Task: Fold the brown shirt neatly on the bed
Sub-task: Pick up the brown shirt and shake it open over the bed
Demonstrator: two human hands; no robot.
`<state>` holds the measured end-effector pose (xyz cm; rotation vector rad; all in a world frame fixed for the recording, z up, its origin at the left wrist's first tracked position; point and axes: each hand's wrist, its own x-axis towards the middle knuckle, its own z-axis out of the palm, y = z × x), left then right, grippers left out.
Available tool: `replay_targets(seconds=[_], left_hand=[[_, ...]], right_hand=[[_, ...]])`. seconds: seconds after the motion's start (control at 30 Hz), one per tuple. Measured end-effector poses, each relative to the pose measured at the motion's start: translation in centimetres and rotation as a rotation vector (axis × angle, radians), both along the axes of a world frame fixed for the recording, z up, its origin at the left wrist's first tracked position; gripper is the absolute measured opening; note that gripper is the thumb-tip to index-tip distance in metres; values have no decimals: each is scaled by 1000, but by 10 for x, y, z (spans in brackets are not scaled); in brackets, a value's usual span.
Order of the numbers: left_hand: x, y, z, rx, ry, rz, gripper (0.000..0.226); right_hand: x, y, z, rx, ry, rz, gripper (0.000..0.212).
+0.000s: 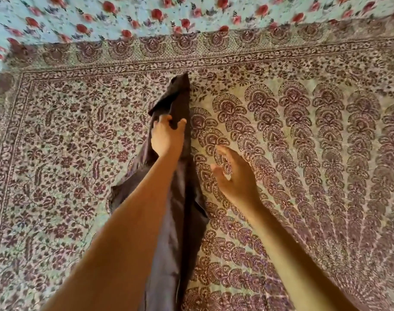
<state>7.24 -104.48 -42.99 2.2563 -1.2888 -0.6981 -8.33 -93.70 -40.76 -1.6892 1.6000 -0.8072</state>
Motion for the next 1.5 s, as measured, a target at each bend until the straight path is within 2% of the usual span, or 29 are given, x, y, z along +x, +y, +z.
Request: replay_targets(seconds=[0.07,0.1,0.17,0.23,0.33,0.4,0.43,0.53,0.73,0.9,1.0,1.07,1.13,1.2,1.33,1.43,1.5], left_hand=[[-4,-12,-12,115,-73,-28,64],[-4,-15,-17,140,-100,-31,65],[-2,-19,-21,130,-70,-1,53],[5,-22,-19,94,33,30,38],[16,-21,-2,66,206,61,27],[25,-16,17,38,378,110,12],[31,-12,29,21,445,122,1],[51,5,74,-5,565,77,16],[77,59,195,-44,728,-50,10],[84,117,303,15,882,-49,23],[87,156,364,-10,903,-216,11],[86,186,409,-19,904,-473,4],[82,217,456,-14,851,-688,6],[79,241,494,-51,793,-777,10],[72,281,548,-153,746,-834,10],[75,309,570,-161,729,-827,14],[77,324,580,-145,723,-822,17]], right_hand=[[0,0,-11,-8,28,23,47],[0,1,-15,-15,49,36,48],[-1,3,-21,-17,71,53,50],[-3,5,-22,-11,78,63,48],[-6,7,-17,-25,82,61,48],[-5,8,-8,-31,77,52,49],[-4,8,-2,-32,74,48,48],[3,7,23,-46,73,46,48],[27,13,88,-86,40,46,46],[48,34,152,-20,-155,28,38],[54,48,205,29,-295,-46,34],[53,60,242,110,-378,-73,41],[50,78,278,254,-539,-19,50],[47,96,307,424,-664,85,55],[37,142,351,453,-556,282,26],[22,177,365,400,-351,406,23],[10,198,379,401,-380,426,19]])
